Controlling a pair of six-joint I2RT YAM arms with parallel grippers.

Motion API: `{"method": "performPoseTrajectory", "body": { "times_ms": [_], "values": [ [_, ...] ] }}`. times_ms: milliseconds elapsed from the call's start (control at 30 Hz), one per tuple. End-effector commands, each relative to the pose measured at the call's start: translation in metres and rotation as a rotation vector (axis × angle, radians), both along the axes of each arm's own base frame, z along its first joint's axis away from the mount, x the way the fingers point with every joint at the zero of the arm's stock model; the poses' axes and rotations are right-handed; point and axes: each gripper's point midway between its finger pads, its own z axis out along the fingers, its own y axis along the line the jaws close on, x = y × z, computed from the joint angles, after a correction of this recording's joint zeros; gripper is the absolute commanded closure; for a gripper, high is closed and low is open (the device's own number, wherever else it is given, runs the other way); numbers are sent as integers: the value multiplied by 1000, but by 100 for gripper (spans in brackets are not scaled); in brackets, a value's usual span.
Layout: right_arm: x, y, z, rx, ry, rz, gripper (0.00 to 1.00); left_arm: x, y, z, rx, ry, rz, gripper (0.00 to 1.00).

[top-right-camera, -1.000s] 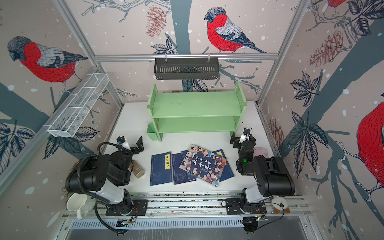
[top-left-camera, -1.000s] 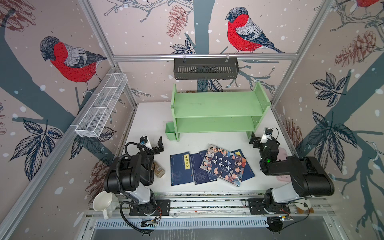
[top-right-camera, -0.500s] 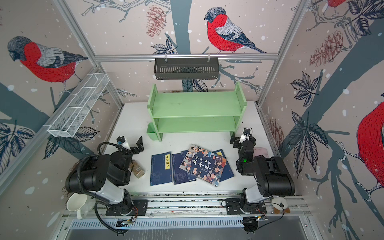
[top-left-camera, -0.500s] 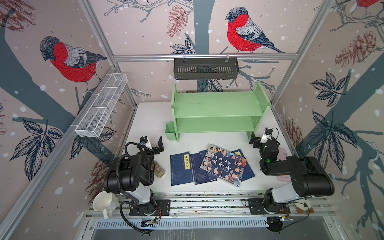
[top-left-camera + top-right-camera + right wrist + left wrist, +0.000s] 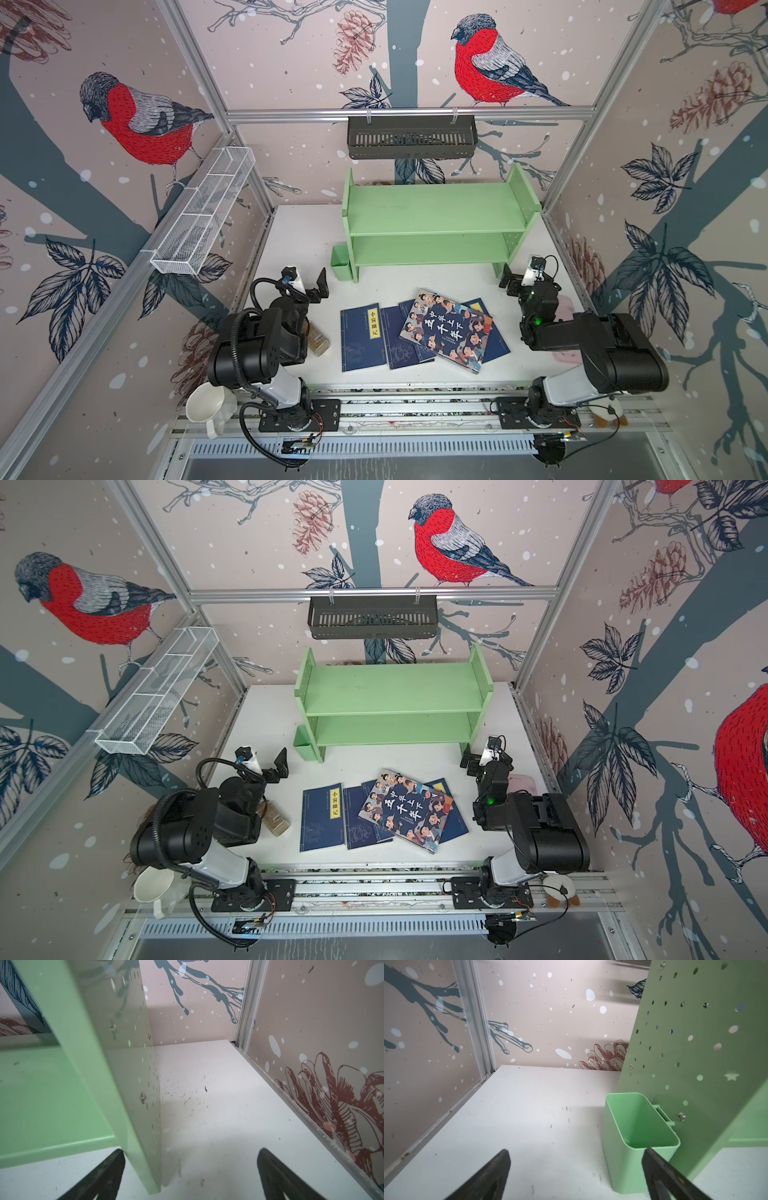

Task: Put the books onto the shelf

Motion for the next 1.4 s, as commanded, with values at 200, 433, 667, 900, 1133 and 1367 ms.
{"method": "performPoseTrajectory", "body": {
  "times_ms": [200, 433, 667, 900, 1133, 1367],
  "values": [
    [-9, -9, 20, 14, -64, -62, 0, 1, -16, 0, 54, 10, -71, 2],
    [-23, -10, 34, 29, -42, -96, 0, 1, -18, 12, 54, 23, -91, 2],
    [-54, -12, 57, -21, -40, -214, 0, 1, -29, 21, 40, 144, -161, 2],
    [-80, -19, 69, 198, 16, -311, 0, -16, -43, 26, 58, 258, -248, 2],
    [-93, 17, 71, 352, 125, -196, 8, -33, -53, 54, 72, 333, -309, 2],
    [-109, 70, 58, 442, 305, -17, 12, -48, -57, 101, 48, 411, -332, 2]
  ]
}}
